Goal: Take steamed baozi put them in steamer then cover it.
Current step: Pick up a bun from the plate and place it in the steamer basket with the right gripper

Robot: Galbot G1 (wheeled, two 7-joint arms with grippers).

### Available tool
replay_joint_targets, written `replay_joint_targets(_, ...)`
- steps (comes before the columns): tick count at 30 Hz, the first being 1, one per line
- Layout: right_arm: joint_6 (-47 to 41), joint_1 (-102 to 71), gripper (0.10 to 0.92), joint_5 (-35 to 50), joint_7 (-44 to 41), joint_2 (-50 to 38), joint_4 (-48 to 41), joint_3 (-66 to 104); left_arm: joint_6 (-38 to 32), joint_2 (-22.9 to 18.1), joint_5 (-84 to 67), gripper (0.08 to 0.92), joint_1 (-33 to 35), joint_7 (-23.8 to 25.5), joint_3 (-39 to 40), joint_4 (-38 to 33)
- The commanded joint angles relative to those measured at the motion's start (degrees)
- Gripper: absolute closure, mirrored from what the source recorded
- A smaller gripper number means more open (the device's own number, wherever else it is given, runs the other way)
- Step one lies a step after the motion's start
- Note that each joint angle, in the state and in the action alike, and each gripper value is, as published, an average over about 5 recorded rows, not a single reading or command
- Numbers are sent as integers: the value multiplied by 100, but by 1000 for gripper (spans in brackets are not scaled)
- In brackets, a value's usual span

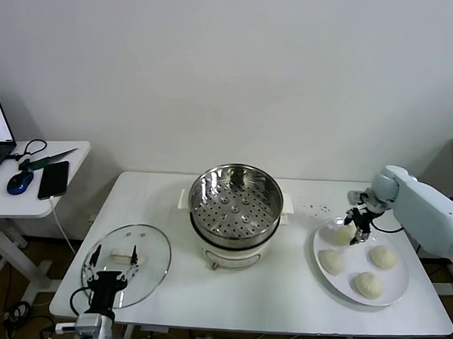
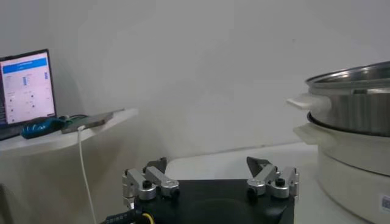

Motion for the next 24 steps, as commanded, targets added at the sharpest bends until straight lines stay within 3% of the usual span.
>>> replay_joint_targets(1,517,1598,365,633,-147,134,483,-1212,0,7,-3,177,29,-17,15,-12)
replay_joint_targets(9,1522,2929,363,434,-265,1068,727,-1792,31,14,-73,177,97,-103,120,-57)
replay_joint_targets(24,2781,2527,364,-1508,33,2910,1246,-1324,-22,88,-76,177,266,-113,212,-61)
